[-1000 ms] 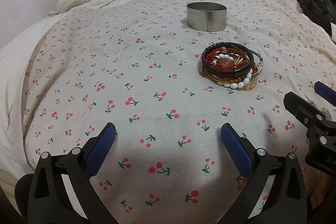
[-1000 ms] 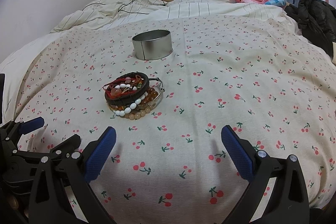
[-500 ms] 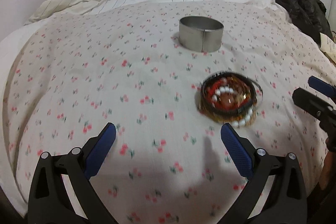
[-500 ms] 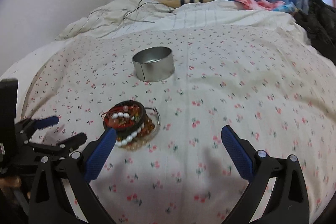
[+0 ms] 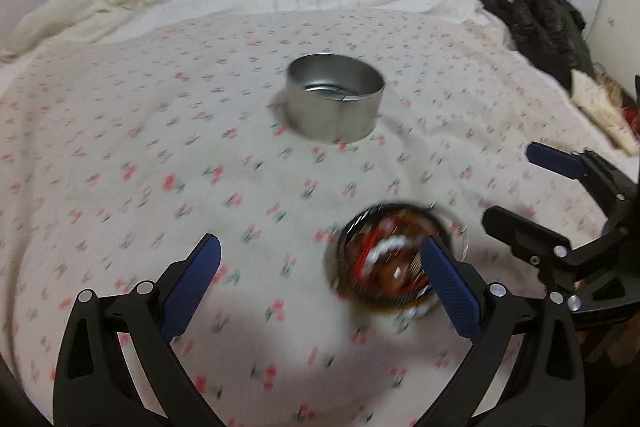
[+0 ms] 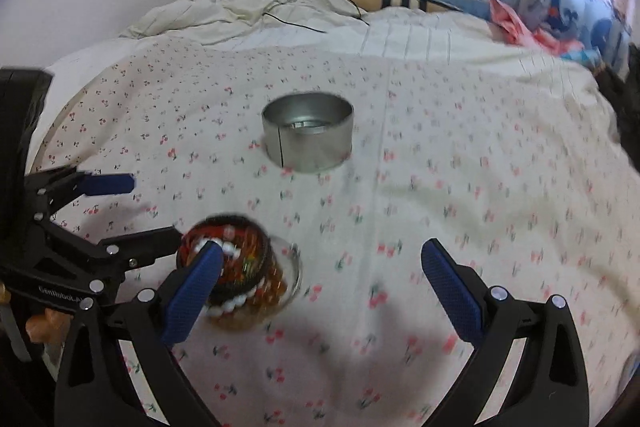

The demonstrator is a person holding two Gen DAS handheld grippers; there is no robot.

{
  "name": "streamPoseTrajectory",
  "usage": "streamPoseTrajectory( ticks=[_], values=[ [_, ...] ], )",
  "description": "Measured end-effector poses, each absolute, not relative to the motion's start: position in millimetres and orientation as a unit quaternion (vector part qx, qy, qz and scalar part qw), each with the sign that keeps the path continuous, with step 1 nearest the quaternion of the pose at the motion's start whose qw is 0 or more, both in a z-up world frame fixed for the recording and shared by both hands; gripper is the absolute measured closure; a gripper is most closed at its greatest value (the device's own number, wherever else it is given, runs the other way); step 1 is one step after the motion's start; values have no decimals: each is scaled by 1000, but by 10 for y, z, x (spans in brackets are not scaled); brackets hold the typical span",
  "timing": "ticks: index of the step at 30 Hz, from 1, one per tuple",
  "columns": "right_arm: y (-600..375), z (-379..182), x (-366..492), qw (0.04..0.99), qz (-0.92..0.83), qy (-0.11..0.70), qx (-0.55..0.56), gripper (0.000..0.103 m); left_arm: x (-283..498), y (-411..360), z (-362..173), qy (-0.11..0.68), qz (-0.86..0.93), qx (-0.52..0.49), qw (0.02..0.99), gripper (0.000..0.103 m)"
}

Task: Organize jewelry
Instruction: 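Move the left tool to the bracelet pile and grasp the black leather bracelet, then lift the black leather bracelet with the left tool, pulling it free of the pile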

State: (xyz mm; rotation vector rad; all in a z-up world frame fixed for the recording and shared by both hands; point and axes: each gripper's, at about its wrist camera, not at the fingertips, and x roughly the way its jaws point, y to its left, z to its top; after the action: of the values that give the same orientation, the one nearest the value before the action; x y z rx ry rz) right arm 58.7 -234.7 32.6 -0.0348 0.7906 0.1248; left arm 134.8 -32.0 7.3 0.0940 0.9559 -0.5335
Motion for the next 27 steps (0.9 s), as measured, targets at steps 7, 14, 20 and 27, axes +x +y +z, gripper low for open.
streamPoseTrajectory(
  ticks=[7, 14, 20, 27],
  values=[
    [-2525, 182, 666, 911, 68, 406, 21, 9, 1573, -303, -83, 486, -246, 32, 838, 7],
    [-2536, 102, 682, 906, 32, 423, -5, 9, 1615, -493, -195, 488, -315, 40, 813, 22],
    [-2534, 68, 682, 904, 37, 426, 0, 8, 1701, -511, -322, 509, -338, 6, 792, 60],
    [-2528, 11, 716, 899, 31, 436, -4, 8, 1690, -506, -336, 513, -363, -21, 777, 81]
  ],
)
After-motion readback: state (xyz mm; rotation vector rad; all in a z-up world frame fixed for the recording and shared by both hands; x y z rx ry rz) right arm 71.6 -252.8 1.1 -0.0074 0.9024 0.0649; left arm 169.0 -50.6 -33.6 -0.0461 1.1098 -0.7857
